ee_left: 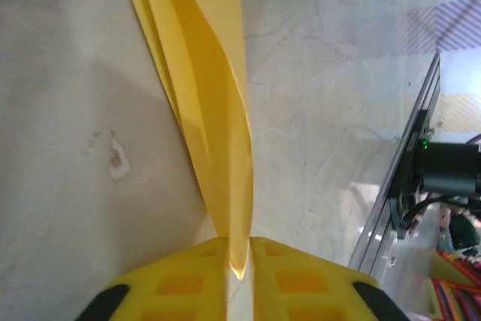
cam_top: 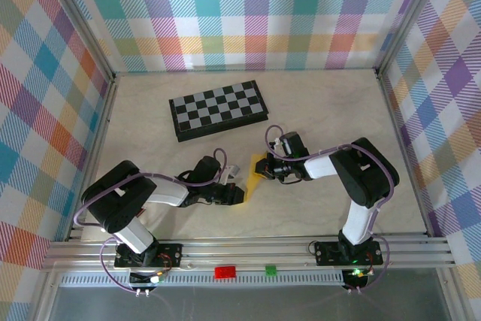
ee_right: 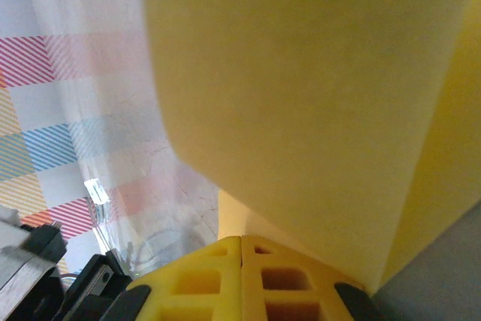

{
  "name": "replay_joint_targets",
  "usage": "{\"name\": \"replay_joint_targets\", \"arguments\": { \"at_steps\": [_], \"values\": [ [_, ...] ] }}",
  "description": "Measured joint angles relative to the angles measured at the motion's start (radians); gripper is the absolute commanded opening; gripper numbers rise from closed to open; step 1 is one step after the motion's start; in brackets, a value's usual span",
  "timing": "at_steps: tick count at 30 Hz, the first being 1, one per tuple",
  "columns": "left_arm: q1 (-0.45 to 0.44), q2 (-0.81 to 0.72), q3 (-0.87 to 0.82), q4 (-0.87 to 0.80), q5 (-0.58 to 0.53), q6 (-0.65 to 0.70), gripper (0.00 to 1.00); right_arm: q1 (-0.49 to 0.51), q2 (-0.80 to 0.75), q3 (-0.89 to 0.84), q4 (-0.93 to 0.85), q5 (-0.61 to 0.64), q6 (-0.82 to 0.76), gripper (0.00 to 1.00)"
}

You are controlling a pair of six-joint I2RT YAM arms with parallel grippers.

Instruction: Fold a paper plane with a square sheet of paper (pick it up from the middle)

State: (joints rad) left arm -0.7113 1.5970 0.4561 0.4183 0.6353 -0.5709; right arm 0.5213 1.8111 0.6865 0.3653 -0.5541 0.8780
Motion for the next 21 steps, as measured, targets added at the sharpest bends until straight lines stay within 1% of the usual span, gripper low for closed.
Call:
{"name": "replay_joint_targets", "arguments": {
  "at_steps": [2,4,5,8,10,14,21],
  "values": [
    [0.000,-0.037,-0.018,-0.034,-0.005,0.000,0.21,0.000,0.000,0.000,0.000,0.000,0.000,0.04],
    [0.000,-0.081,-0.025,-0.079,-0.019,0.002,0.21,0.000,0.000,0.000,0.000,0.000,0.002,0.04],
    [0.000,-0.099,-0.025,-0.095,-0.026,0.004,0.19,0.000,0.000,0.000,0.000,0.000,0.003,0.04],
    [0.000,-0.143,0.002,-0.145,-0.043,0.012,0.06,0.000,0.000,0.000,0.000,0.000,0.003,0.04],
    [0.000,-0.145,0.044,-0.163,-0.050,0.016,0.02,0.000,0.000,0.000,0.000,0.000,0.004,0.04],
    [-0.002,-0.110,0.144,-0.164,-0.041,0.014,0.00,0.000,0.000,0.000,0.000,0.001,0.004,0.04],
    [-0.024,0.043,0.269,-0.161,-0.023,0.021,0.00,0.000,0.000,0.000,0.000,0.001,0.008,0.04]
  ]
}}
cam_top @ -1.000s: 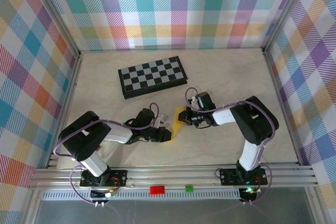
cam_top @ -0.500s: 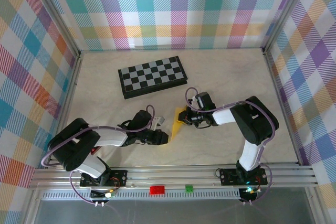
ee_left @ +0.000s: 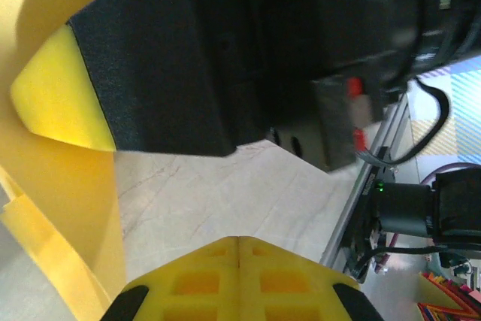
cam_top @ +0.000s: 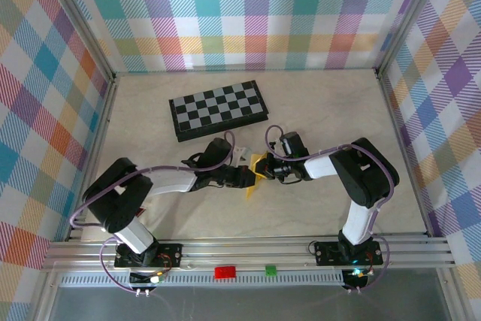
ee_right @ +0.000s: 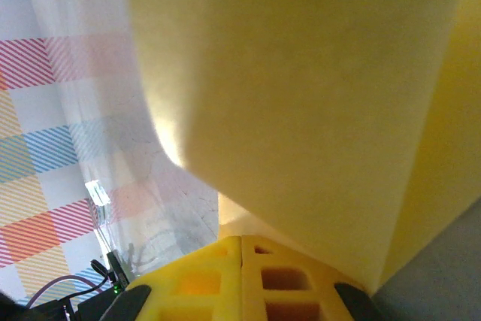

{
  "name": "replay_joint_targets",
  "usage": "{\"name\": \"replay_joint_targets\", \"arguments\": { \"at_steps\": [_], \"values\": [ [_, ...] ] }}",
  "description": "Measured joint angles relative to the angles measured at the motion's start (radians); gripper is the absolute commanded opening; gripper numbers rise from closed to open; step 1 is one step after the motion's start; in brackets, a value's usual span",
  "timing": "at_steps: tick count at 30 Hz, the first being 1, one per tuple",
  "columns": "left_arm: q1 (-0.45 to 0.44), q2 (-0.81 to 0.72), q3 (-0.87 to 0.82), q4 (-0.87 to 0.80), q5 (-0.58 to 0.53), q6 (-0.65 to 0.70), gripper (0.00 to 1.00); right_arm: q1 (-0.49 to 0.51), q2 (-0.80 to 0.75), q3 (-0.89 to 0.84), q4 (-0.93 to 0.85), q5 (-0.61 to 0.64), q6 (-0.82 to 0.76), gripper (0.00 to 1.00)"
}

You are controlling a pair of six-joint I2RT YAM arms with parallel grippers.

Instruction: Fold a paper plane with a square sheet of paper (pick it up from the middle)

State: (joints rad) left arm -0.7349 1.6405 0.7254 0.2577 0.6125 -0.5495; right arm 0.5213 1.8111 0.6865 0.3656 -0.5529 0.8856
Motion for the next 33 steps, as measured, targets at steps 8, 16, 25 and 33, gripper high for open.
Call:
{"name": "replay_joint_targets", "arguments": {
  "at_steps": [8,16,25,33],
  "values": [
    [-0.009,0.090,0.049,-0.024,0.000,0.017,0.02,0.000,0.000,0.000,0.000,0.000,0.000,0.04],
    [-0.016,0.117,0.074,-0.083,-0.044,0.061,0.02,0.000,0.000,0.000,0.000,0.000,0.000,0.04],
    [-0.016,0.108,-0.023,-0.002,-0.081,0.066,0.01,0.000,0.000,0.000,0.000,0.002,0.000,0.04],
    [-0.017,0.047,-0.085,0.016,-0.092,0.042,0.01,0.000,0.000,0.000,0.000,0.002,0.000,0.04]
  ]
}}
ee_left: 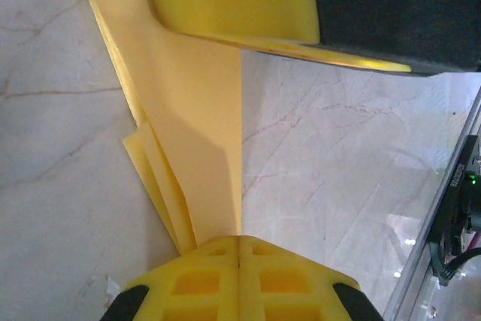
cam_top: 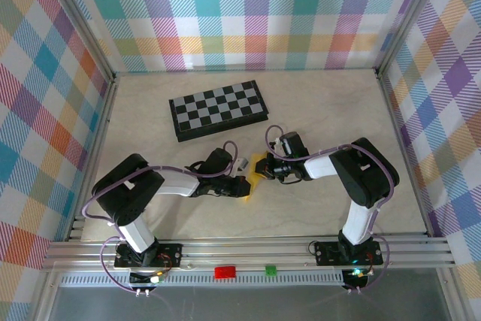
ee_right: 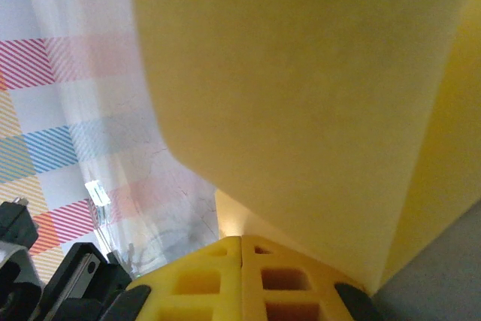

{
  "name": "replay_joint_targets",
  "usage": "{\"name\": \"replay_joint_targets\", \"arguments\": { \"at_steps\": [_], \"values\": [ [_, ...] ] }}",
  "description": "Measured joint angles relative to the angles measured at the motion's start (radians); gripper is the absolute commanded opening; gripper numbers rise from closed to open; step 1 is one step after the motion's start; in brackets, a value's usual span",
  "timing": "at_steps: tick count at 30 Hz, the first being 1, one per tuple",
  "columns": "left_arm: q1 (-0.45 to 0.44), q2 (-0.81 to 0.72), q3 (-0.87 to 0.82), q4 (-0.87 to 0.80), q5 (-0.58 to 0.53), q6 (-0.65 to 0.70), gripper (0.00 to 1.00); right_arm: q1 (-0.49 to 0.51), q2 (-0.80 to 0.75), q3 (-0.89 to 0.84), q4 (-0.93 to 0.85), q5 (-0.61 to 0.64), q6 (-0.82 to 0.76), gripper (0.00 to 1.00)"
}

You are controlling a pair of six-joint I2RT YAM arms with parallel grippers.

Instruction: Fold a paper plane with a square sheet of paper (pick it up from the middle)

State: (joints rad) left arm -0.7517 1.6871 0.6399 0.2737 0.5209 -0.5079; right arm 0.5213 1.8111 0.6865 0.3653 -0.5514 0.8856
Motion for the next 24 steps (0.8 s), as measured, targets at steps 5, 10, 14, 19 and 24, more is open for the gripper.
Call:
{"name": "replay_joint_targets", "arguments": {
  "at_steps": [5,10,14,19,24],
  "values": [
    [-0.011,-0.051,0.013,-0.059,0.002,0.000,0.01,0.000,-0.001,0.000,-0.002,0.002,0.000,0.04],
    [-0.026,-0.055,0.074,-0.096,0.012,0.009,0.01,0.000,-0.002,0.000,-0.003,0.005,0.000,0.04],
    [-0.042,-0.031,0.117,-0.111,0.013,0.027,0.01,0.000,-0.002,0.000,-0.003,0.005,0.000,0.04],
    [-0.045,0.022,0.111,-0.128,0.006,0.031,0.01,0.000,-0.002,0.000,-0.003,0.005,0.000,0.04],
    [-0.044,0.025,0.060,-0.100,-0.010,0.026,0.01,0.000,-0.002,0.000,-0.004,0.005,0.000,0.04]
  ]
}}
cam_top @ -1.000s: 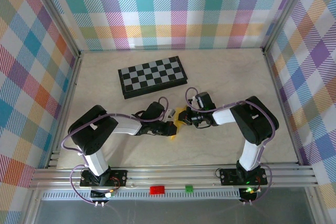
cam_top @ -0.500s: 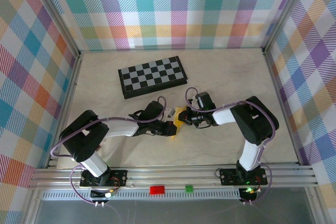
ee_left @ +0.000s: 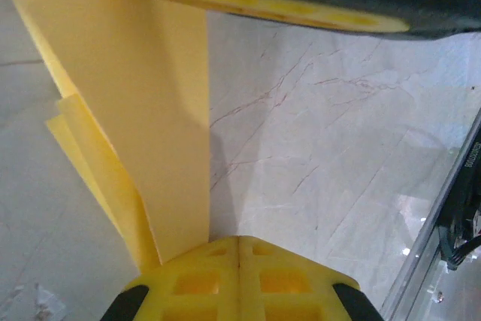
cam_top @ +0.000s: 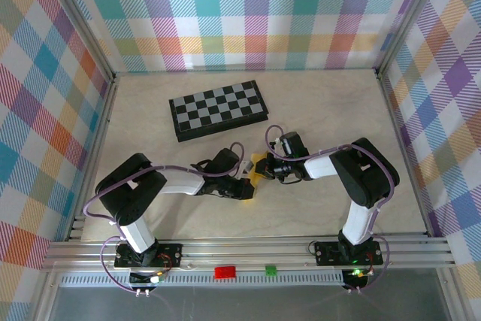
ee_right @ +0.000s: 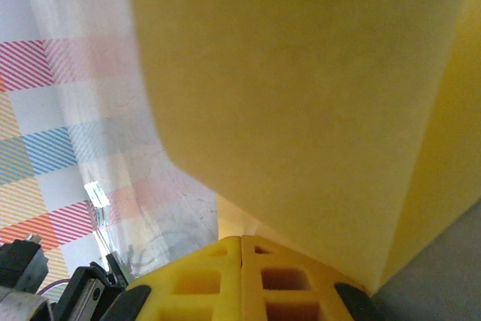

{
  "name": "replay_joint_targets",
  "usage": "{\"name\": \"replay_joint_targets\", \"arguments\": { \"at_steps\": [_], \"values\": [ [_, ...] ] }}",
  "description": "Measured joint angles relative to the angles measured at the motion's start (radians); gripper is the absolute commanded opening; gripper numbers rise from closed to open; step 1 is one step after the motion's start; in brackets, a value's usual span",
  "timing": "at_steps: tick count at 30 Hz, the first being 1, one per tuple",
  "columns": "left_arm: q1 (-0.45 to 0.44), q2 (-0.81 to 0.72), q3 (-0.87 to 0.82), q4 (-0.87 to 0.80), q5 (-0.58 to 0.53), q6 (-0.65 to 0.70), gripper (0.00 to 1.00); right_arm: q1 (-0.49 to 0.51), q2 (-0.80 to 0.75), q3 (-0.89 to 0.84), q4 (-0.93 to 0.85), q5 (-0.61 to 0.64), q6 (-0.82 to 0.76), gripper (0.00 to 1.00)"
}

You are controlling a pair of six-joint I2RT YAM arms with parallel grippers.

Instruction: Fold a paper plane with a square sheet of paper (pick it up from the middle)

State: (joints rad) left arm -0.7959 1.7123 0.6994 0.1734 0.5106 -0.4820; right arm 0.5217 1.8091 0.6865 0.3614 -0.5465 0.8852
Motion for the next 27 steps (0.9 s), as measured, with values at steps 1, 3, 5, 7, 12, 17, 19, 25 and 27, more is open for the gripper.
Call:
{"name": "replay_joint_targets", "arguments": {
  "at_steps": [1,3,5,7,12,17,19,25,27],
  "values": [
    [0.000,-0.003,-0.011,0.017,0.000,-0.003,0.01,0.000,0.000,0.000,0.000,0.000,0.000,0.04],
    [0.000,-0.016,-0.042,0.058,-0.001,-0.019,0.01,0.000,0.000,0.000,0.000,0.000,0.000,0.04],
    [0.000,-0.035,-0.073,0.083,-0.006,-0.029,0.01,0.000,0.000,0.000,0.000,0.000,0.000,0.04],
    [0.000,-0.055,-0.101,0.098,-0.008,-0.037,0.01,0.000,0.000,0.000,0.000,0.000,0.000,0.04],
    [0.000,-0.098,-0.163,0.126,-0.006,-0.053,0.01,0.000,0.000,0.000,0.000,0.000,0.000,0.04],
    [0.000,-0.161,-0.213,0.090,-0.005,-0.050,0.01,0.000,0.000,0.000,0.000,0.000,0.000,0.04],
    [0.000,-0.200,-0.230,0.046,-0.017,-0.044,0.01,0.000,0.000,0.000,0.000,0.000,0.000,0.04],
    [-0.001,-0.307,-0.233,-0.079,-0.058,-0.040,0.01,0.000,0.000,0.000,0.000,0.000,0.001,0.04],
    [-0.001,-0.306,-0.203,-0.087,-0.066,-0.041,0.01,0.000,0.000,0.000,0.001,0.000,0.004,0.04]
  ]
}}
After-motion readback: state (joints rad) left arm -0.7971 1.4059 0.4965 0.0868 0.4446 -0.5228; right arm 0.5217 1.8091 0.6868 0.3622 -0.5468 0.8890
